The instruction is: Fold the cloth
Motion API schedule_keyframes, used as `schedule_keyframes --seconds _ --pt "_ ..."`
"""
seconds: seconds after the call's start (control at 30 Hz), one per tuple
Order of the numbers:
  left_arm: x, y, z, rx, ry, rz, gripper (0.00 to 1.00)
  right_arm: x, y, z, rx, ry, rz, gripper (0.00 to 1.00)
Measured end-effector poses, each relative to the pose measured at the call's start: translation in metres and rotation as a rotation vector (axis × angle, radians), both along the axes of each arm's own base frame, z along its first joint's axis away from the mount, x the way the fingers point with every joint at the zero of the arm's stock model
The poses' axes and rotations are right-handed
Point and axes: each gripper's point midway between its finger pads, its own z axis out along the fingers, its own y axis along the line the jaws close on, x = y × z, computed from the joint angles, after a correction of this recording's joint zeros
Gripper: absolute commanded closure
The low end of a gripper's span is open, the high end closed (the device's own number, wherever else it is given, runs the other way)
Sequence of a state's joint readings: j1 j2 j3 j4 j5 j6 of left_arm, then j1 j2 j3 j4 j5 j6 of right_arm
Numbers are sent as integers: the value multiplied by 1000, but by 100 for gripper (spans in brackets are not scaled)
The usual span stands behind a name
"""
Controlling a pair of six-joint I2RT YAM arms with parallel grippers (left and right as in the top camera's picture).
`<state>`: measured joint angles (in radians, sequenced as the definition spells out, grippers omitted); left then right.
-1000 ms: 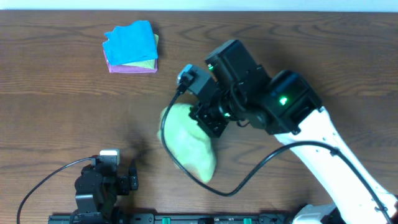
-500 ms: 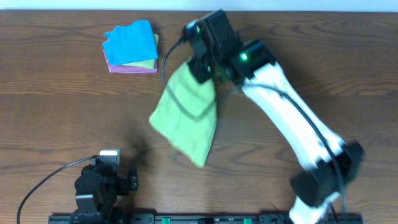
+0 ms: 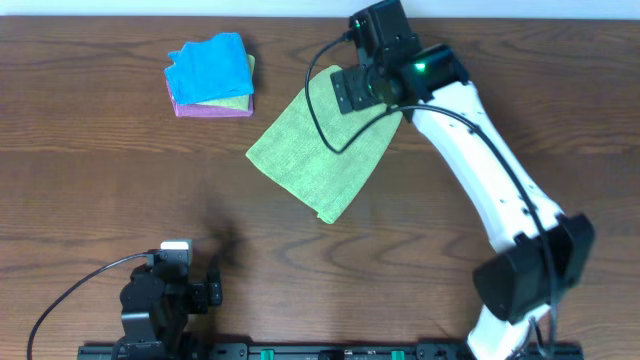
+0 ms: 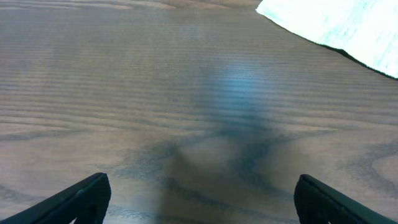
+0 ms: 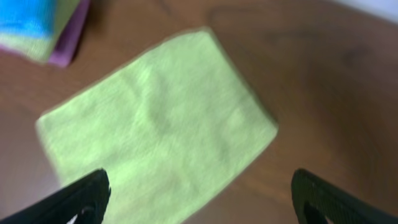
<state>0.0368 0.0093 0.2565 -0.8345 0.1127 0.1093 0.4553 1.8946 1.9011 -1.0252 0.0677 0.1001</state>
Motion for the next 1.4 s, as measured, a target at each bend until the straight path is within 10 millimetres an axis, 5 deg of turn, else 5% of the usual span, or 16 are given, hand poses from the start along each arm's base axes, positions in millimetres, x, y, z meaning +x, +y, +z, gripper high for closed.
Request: schedule_keyframes --seconds 0.2,0.43,0.63,0.83,1.2,1.4 --pt "8 -16 10 -57 -55 -73 5 -54 15 -7 26 168 197 16" --pt "17 -35 32 -223 -134 -99 5 -80 43 -59 40 281 338 17" --pt "18 -41 46 -311 -77 -79 4 -108 42 -112 16 408 372 18" --pt "31 -42 72 -342 34 -57 5 -136 44 -141 -16 481 413 19" --pt "49 -52 44 -408 312 -50 5 -167 55 -163 -128 487 503 23" --pt "47 -62 44 -453 336 -87 5 -166 50 -177 -175 462 497 26"
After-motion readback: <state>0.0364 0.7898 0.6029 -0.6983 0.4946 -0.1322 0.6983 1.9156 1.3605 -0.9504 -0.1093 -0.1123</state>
